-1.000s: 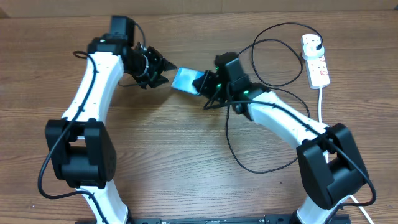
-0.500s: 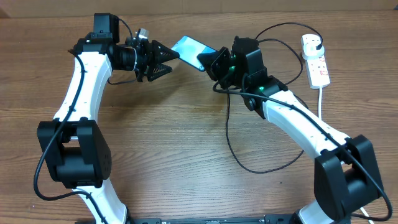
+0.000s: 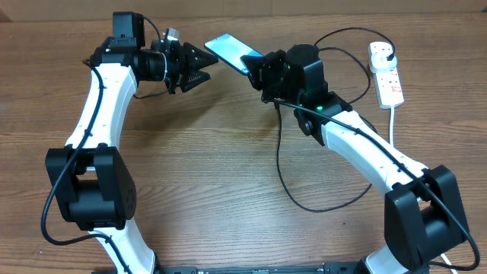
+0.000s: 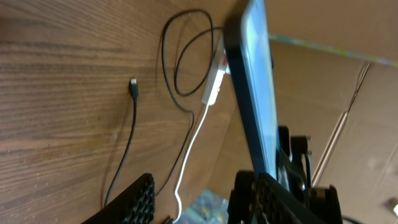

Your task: Plug charger to phone and switch on socket

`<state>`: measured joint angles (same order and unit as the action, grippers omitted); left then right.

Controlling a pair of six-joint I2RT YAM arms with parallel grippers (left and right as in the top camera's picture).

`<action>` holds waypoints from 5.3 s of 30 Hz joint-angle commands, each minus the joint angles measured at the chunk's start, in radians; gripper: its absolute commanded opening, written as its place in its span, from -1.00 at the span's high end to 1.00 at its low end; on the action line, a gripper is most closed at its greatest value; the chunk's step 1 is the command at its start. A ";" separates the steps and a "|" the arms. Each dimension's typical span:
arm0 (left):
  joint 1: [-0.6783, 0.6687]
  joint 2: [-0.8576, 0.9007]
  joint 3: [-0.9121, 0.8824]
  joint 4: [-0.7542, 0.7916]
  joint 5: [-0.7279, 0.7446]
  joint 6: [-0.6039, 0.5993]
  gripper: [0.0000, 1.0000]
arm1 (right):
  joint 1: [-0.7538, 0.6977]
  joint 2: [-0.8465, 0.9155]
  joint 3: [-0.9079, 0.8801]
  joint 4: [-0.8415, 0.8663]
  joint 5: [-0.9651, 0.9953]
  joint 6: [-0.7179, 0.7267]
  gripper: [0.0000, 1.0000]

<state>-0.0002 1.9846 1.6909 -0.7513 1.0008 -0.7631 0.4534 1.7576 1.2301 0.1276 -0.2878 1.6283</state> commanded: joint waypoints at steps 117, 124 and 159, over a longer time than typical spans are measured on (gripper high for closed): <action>0.087 0.001 0.012 -0.034 0.404 -0.030 0.91 | -0.151 0.043 0.299 -0.927 0.106 -1.292 -0.17; 0.087 0.001 0.012 -0.034 0.379 -0.029 0.92 | -0.152 0.176 0.390 -0.964 0.108 -1.378 -0.01; 0.087 0.001 0.012 -0.034 0.352 -0.026 0.92 | -0.151 0.459 0.386 -0.880 0.013 -1.416 0.37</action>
<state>0.0849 1.9846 1.6909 -0.7887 1.3239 -0.7849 0.2981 2.2047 1.6115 -0.7601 -0.2626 0.2100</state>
